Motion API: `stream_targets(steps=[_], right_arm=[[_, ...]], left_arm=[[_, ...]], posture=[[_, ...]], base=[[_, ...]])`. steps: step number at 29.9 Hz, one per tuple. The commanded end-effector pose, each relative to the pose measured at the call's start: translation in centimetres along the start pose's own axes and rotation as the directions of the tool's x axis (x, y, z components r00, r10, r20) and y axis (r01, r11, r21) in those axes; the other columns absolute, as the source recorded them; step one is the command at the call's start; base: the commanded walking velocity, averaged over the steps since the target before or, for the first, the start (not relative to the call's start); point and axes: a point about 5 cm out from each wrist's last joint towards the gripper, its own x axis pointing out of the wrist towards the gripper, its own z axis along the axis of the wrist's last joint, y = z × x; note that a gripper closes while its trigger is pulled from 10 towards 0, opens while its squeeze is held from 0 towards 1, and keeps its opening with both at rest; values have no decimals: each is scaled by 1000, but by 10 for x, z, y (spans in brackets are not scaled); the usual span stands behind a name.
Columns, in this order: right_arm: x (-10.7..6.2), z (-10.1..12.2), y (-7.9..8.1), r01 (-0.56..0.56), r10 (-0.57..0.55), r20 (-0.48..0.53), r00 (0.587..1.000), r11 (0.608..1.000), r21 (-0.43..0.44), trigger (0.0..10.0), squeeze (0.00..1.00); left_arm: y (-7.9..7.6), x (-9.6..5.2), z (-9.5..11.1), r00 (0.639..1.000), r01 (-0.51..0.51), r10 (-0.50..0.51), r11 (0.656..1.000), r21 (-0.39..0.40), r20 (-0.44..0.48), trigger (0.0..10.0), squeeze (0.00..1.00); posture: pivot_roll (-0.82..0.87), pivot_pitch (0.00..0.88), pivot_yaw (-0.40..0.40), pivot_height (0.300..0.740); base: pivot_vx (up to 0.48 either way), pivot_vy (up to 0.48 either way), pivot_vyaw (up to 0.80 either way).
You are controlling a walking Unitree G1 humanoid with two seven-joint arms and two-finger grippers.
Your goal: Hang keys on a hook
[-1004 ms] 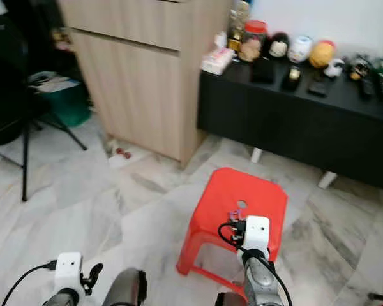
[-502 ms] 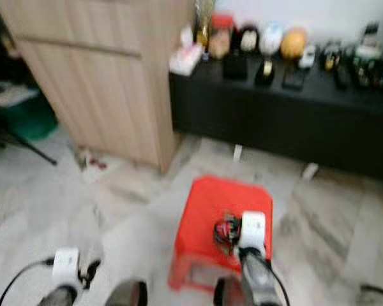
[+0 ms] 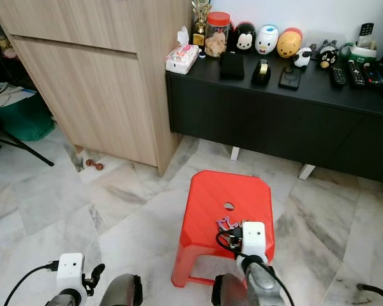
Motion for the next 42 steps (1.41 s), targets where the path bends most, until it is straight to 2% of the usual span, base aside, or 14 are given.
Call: stream_targets(steps=[1,2,4,5,7,10,17,18,19,20,26,38,41,42], right_arm=[[-1,-3,-2,11,-10,-25,1000,1000,22,10000,0],[0,-1,-6,30,-29,-21,999,997,73,10000,0],[1,1,-7,41,-39,-17,999,993,110,10000,0],[2,3,-9,46,-45,-10,999,987,157,10000,204],[4,7,-10,50,-51,-2,999,974,221,10000,1000],[6,10,-12,56,-57,-2,998,959,276,10000,1000],[11,15,-10,42,-32,-44,999,970,240,10000,1000],[11,15,-9,36,-23,-57,998,972,232,10000,400],[12,15,-8,32,-17,-66,998,973,228,10000,400],[12,15,-8,31,-16,-74,997,977,212,10000,0],[16,20,-6,47,-24,-118,993,981,189,10000,0],[24,35,2,22,-2,-99,995,980,200,10000,0],[24,36,2,19,-1,-95,995,980,198,10000,0],[24,37,2,18,0,-92,996,980,196,10000,0]], left_arm=[[0,-2,-7,1000,-3,3,1000,-12,-29,10000,0],[0,-2,-7,1000,-4,4,1000,-12,-29,10000,0],[0,-2,-7,1000,-5,4,1000,-11,-30,10000,0],[1,-2,-7,1000,-4,4,1000,-11,-30,10000,0],[1,-3,-7,999,-4,4,1000,-10,-32,10000,0],[1,-3,-8,999,-3,2,1000,-7,-36,10000,0],[1,-3,-8,999,-1,1,1000,-3,-39,10000,0],[2,-3,-8,999,-1,1,1000,-3,-39,10000,0],[2,-3,-8,999,-1,1,1000,-2,-39,10000,0],[2,-2,-8,999,0,0,1000,-2,-39,10000,0],[0,-3,-9,999,6,-6,1000,-3,-42,10000,0],[-2,-11,-20,999,7,-8,1000,-10,-45,10000,0],[-3,-12,-21,999,10,-11,1000,-11,-35,10000,0],[-4,-11,-16,1000,11,-11,1000,-12,4,10000,0]], posture=[[111,103,-32,613],[111,104,-31,613],[111,104,-31,613],[111,104,-30,613],[110,103,-30,613],[112,100,-26,613],[115,94,-22,613],[116,93,-22,613],[116,93,-22,613],[115,94,-22,613],[118,107,-25,613],[121,161,-43,613],[117,171,-47,613],[116,187,-54,613]], base=[[0,0,0],[0,0,0],[0,0,0],[0,0,0],[0,0,0],[0,0,0],[0,0,0],[0,0,0],[0,0,0],[0,0,0],[0,0,0],[0,0,0],[0,0,0],[0,0,0]])
